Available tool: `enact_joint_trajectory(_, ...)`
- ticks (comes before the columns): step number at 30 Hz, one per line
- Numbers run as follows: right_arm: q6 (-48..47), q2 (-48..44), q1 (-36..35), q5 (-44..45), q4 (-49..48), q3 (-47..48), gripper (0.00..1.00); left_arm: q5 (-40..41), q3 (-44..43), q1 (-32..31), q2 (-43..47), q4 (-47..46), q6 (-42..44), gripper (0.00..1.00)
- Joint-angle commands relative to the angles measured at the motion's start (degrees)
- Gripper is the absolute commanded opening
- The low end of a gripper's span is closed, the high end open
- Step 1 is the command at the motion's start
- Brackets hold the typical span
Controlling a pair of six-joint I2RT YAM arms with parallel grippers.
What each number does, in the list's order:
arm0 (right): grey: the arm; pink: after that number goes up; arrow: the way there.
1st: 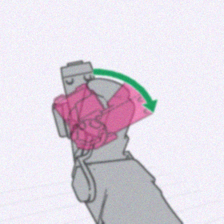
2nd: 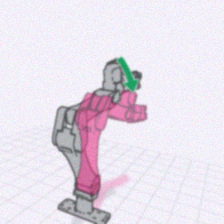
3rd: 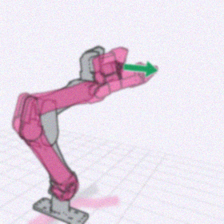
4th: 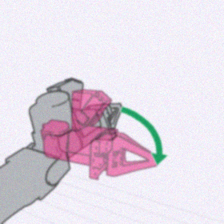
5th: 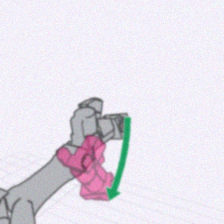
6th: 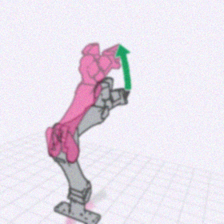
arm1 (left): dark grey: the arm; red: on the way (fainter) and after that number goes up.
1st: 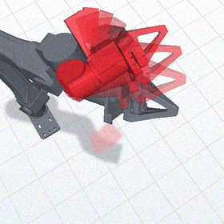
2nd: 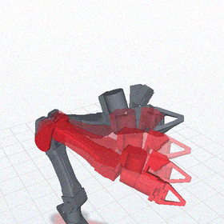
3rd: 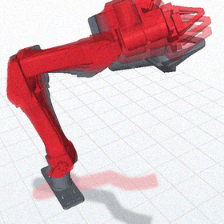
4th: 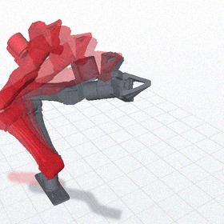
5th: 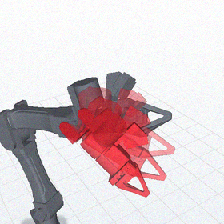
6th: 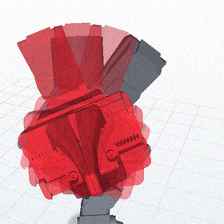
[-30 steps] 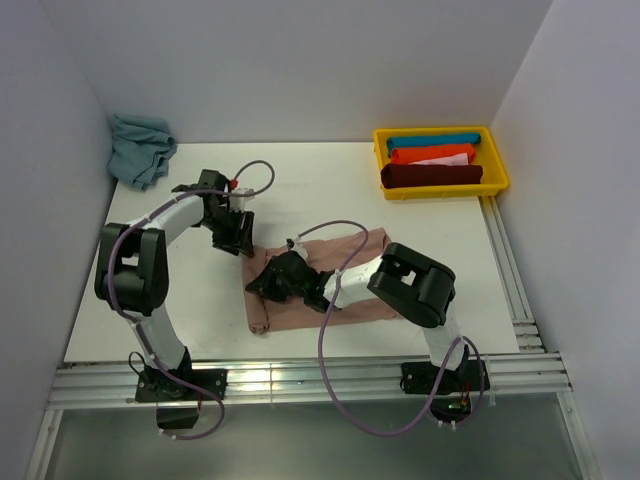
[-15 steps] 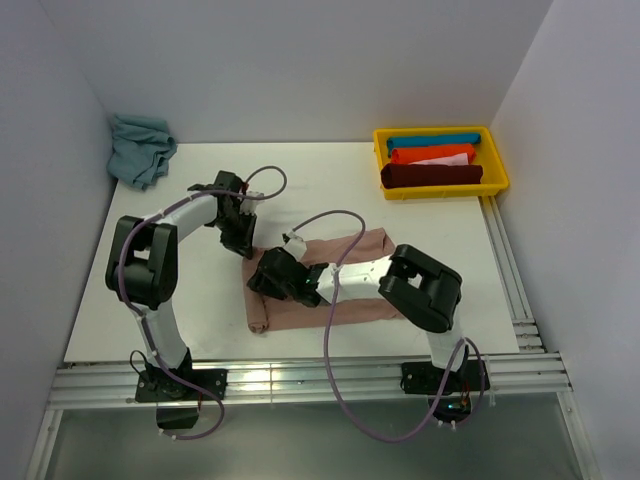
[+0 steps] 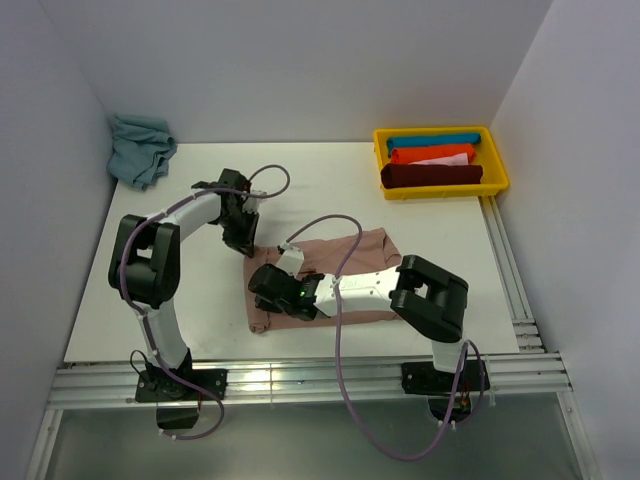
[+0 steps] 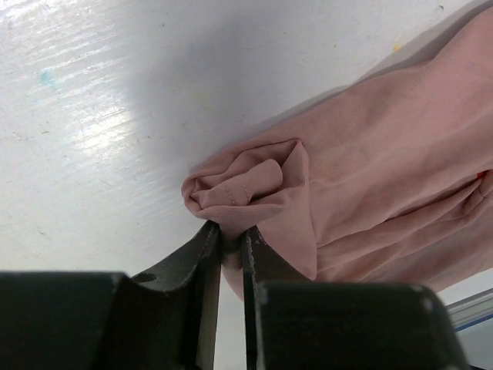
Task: Roll the t-shirts
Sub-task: Roll the tshirt
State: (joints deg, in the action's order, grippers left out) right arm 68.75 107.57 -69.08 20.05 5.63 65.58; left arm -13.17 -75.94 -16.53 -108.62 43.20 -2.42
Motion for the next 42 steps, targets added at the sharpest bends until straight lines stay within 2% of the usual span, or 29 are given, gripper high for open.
enact_joint_trajectory(1,1.03,-1.49,-1.06,1.92,3.33,0.86,0.25,0.51,-2.89,-0.60,-0.10,-1.01,-0.31,0.18)
enact_joint_trajectory(4,2.08,-1.13,-1.32,2.36,5.17,0.95,0.15,0.07,-3.59,-0.69,-0.02,-0.58,-0.22,0.21)
enact_joint_trajectory(6,2.53,-1.04,-1.67,3.06,6.32,1.04,0.11,-0.19,-3.86,-0.69,0.51,-0.49,-0.05,0.28)
enact_joint_trajectory(7,3.22,-0.87,-1.85,3.06,7.11,1.04,0.10,-0.45,-4.04,-0.69,1.12,-0.66,0.04,0.35)
enact_joint_trajectory(10,4.54,-0.26,-2.20,2.98,7.64,0.08,0.06,-1.33,-4.13,-0.69,2.61,-0.75,0.22,0.48)
enact_joint_trajectory(14,6.04,0.27,-2.46,2.97,7.56,-1.51,0.04,-3.79,-3.78,-0.17,4.38,-0.75,0.48,0.56)
enact_joint_trajectory(22,6.05,1.24,-1.76,3.06,7.38,-2.57,0.04,-12.31,-0.44,3.35,7.89,-0.14,1.80,0.58)
enact_joint_trajectory(31,3.94,2.03,0.26,1.57,6.33,-1.95,0.04,-18.99,2.90,5.20,7.72,-0.31,5.84,0.58)
enact_joint_trajectory(36,3.06,1.85,1.05,1.22,5.36,-2.56,0.04,-18.65,5.98,5.20,6.32,-1.98,5.50,0.55)
enact_joint_trajectory(42,2.00,2.38,1.40,0.25,4.13,-2.48,0.06,-14.08,3.01,4.58,1.23,-2.68,3.21,0.47)
